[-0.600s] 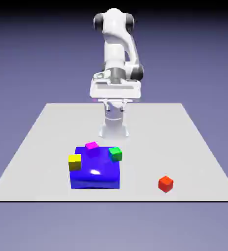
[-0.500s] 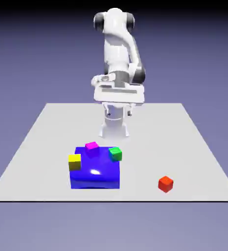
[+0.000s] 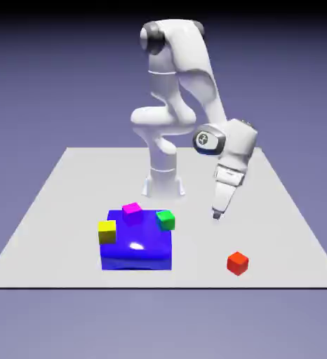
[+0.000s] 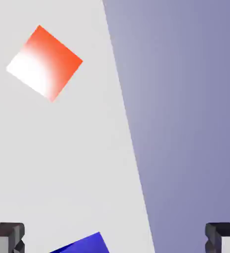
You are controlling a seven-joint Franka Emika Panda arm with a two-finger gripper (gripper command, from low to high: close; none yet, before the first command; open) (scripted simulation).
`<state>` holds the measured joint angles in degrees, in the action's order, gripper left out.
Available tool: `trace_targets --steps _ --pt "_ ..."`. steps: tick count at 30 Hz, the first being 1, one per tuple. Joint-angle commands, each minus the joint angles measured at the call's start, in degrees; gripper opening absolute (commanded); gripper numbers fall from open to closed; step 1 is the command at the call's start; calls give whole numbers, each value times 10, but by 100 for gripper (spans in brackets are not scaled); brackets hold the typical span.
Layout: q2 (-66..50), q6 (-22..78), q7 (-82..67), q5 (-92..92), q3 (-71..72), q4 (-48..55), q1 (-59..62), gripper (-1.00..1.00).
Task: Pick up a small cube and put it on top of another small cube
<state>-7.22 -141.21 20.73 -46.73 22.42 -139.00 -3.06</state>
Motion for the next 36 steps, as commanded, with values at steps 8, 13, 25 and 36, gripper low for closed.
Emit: trace_targets --steps 8,13,25,36 --pt "-166 137 -91 -195 93 92 -9 0" --pt "-238 173 -108 -275 109 128 -14 0" --pt "-182 187 -122 -228 83 101 -21 -100" --pt "24 241 -142 -72 -145 -12 -77 -100"
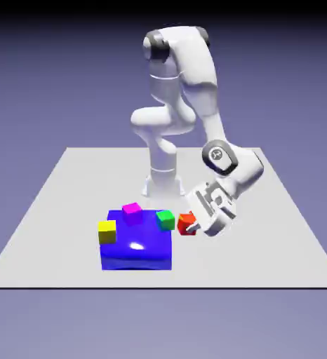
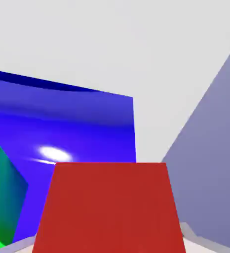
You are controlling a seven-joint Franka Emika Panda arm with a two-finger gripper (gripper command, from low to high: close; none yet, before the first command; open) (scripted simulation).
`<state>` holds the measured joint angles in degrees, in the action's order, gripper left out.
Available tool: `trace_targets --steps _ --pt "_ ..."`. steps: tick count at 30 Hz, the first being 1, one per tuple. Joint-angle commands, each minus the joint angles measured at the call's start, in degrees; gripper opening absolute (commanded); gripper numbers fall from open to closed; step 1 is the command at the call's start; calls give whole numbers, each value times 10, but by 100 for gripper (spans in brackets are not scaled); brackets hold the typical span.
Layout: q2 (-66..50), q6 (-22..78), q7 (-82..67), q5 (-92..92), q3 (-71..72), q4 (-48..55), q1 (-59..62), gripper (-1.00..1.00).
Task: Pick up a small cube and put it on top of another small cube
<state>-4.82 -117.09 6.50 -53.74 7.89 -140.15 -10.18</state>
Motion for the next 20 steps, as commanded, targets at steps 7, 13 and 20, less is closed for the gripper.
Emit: trace_targets --steps 7,13,20 --pt "131 34 -12 98 -145 -71 -41 -100" --pt "179 25 -10 132 -223 -115 -51 -100" --pt "143 -34 10 99 -241 -136 -36 100"
